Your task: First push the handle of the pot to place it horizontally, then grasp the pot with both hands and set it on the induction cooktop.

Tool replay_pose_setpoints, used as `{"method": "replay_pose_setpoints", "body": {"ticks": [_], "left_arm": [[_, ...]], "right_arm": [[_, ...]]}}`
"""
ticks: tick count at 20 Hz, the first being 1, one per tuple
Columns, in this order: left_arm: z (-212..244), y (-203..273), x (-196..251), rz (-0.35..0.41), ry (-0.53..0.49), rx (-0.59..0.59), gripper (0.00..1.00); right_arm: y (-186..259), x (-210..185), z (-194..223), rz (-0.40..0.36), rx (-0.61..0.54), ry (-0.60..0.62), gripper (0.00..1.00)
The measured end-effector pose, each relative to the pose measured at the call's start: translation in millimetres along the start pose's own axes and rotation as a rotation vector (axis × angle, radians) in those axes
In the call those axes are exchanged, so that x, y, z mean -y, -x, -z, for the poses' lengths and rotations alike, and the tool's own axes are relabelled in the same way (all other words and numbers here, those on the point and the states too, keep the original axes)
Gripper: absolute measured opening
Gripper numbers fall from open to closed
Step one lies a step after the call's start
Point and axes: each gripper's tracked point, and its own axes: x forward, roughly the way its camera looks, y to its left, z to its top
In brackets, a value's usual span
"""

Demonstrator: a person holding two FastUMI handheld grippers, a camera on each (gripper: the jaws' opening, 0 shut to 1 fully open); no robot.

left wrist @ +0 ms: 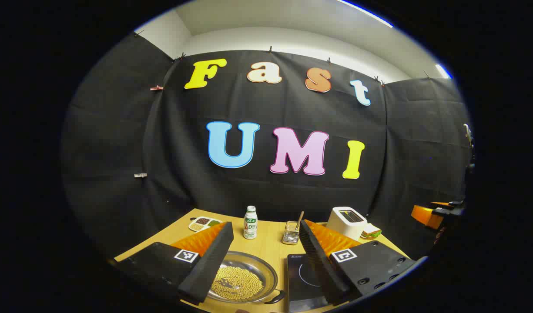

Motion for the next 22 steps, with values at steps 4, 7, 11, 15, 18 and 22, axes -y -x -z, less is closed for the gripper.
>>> {"method": "replay_pose_setpoints", "body": {"ticks": [4, 7, 11, 15, 18, 22], "left_arm": [[7, -1, -7, -0.073, 0.004, -0.026, 0.95], [8, 1, -6, -0.084, -0.007, -0.031, 0.95], [12, -1, -9, -0.056, -0.017, -0.036, 0.95], [16, -1, -26, -0.03, -0.042, -0.038, 0.95], [27, 2, -42, -0.002, -0.076, -0.059, 0.95], [40, 9, -59, 0.054, -0.064, -0.069, 0.95]], "right_arm": [[-13, -2, 7, -0.069, -0.012, 0.001, 0.96], [-14, -2, 8, -0.08, -0.016, 0.008, 0.97], [-7, -10, 12, -0.057, -0.027, 0.02, 0.96], [-1, -31, 6, -0.037, -0.016, 0.021, 0.97], [9, -49, 11, -0.017, -0.027, 0.028, 0.97], [29, -71, 17, 0.003, -0.035, 0.056, 0.97]]}}
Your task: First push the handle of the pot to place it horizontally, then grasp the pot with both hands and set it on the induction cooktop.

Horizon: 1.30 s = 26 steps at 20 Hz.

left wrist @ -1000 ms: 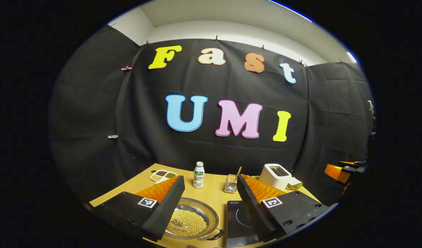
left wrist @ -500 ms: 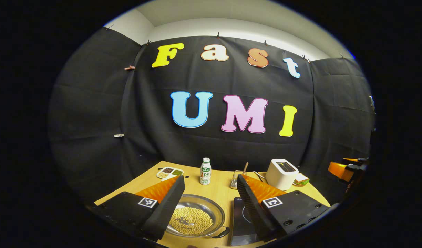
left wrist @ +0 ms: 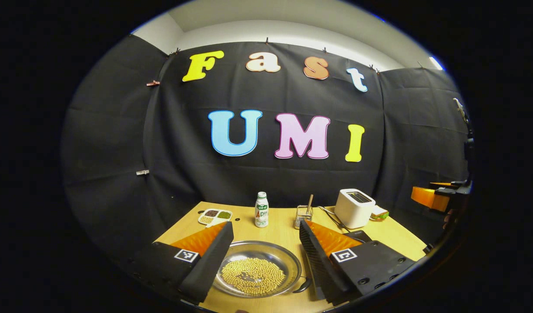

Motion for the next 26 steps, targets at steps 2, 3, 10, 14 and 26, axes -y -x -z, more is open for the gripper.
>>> {"method": "replay_pose_setpoints", "body": {"ticks": [2, 3, 10, 14, 26], "left_arm": [[6, 3, -11, 0.016, 0.006, -0.002, 0.95], [8, 4, -18, 0.019, 0.007, -0.005, 0.95], [31, 12, -51, 0.019, 0.021, -0.043, 0.95], [52, 16, -57, 0.028, 0.04, -0.125, 0.83], [102, 17, -25, 0.097, 0.077, -0.35, 0.11]], "right_arm": [[9, -11, 3, 0.009, -0.001, 0.007, 0.97], [12, -16, 3, 0.012, 0.0, 0.008, 0.97], [26, -41, 11, 0.009, -0.023, 0.039, 0.96], [22, -43, 9, 0.008, -0.003, 0.047, 0.93], [-14, -21, 24, -0.042, -0.044, -0.017, 0.96]]}}
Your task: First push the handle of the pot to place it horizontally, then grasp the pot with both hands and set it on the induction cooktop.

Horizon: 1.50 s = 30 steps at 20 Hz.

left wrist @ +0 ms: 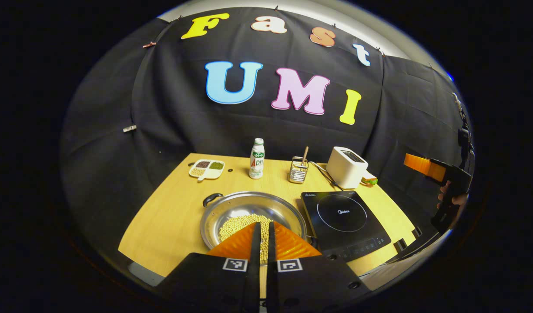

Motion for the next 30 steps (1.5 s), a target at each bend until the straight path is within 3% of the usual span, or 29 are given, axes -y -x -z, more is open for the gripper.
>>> {"method": "replay_pose_setpoints", "body": {"ticks": [2, 8, 13, 21, 24, 30], "left_arm": [[9, -5, 1, -0.007, 0.013, -0.04, 0.05], [62, -21, 8, -0.008, -0.036, -0.22, 0.05], [93, -34, 29, 0.057, -0.019, -0.312, 0.05], [148, -53, 46, 0.095, -0.152, -0.472, 0.05], [161, -63, 58, 0.118, -0.154, -0.523, 0.05], [175, -92, 69, 0.119, -0.289, -0.591, 0.05]], "right_arm": [[-4, 5, 2, -0.001, -0.009, -0.012, 0.96], [-9, 21, 10, -0.008, -0.036, -0.026, 0.96], [-13, 34, 13, -0.003, -0.051, -0.051, 0.97], [-20, 48, 18, -0.005, -0.06, -0.048, 0.97], [-20, 51, 21, -0.008, -0.061, -0.037, 0.97], [-21, 70, 21, 0.027, -0.061, -0.063, 0.97]]}}
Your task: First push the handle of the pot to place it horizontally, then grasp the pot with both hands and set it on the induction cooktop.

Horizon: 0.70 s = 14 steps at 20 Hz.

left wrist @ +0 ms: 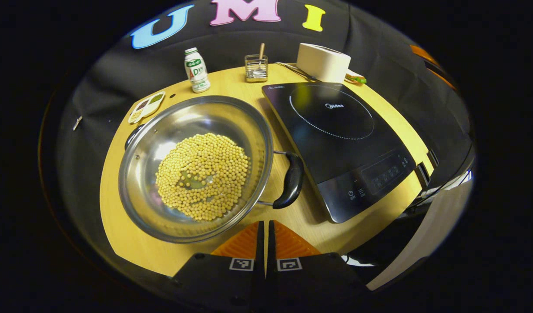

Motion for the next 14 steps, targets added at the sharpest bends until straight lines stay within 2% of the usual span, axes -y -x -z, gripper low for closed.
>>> {"method": "replay_pose_setpoints", "body": {"ticks": [7, 14], "left_arm": [[-15, -24, 10, 0.023, -0.052, -0.044, 0.05], [-25, -33, 15, 0.043, -0.047, -0.055, 0.05]], "right_arm": [[5, 25, 0, 0.06, 0.004, -0.019, 0.97], [9, 54, 1, 0.146, 0.005, -0.062, 0.98]]}}
